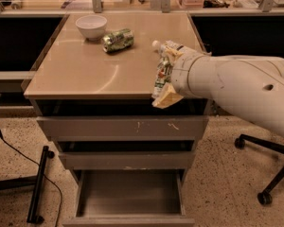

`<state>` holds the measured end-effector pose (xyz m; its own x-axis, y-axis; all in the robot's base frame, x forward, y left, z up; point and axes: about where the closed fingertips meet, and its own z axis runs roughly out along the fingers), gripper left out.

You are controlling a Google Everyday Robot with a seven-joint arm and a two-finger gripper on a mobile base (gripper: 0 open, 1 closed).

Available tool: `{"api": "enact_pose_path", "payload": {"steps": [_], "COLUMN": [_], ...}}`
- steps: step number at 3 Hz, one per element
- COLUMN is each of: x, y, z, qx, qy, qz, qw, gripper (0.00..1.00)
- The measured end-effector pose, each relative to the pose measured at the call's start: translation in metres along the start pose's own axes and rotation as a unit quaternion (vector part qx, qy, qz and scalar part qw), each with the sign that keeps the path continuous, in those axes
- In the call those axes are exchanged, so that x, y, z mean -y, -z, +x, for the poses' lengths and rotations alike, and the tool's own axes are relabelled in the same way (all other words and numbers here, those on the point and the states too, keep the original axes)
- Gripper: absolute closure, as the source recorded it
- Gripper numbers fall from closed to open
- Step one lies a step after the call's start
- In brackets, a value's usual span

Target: Pick 7up can from bottom drawer and place on counter

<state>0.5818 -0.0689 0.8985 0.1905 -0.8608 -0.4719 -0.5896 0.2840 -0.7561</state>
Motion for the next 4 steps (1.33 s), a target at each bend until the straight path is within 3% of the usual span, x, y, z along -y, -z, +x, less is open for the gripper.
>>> {"api": "enact_pose_path", "payload": {"steps": [1,3,4], "x": [0.014,0.057,0.069], "y": [-0.02,-0.095,-0.125], "z": [0.001,0.005,0.011], "qx": [0.02,0.089,0.105], "qy": [0.009,0.007,-0.002], "qz": [-0.001,-0.019,-0.028], "qw": [0.9998,0.9958,0.994], "gripper": [1.0,1.0,1.0]}}
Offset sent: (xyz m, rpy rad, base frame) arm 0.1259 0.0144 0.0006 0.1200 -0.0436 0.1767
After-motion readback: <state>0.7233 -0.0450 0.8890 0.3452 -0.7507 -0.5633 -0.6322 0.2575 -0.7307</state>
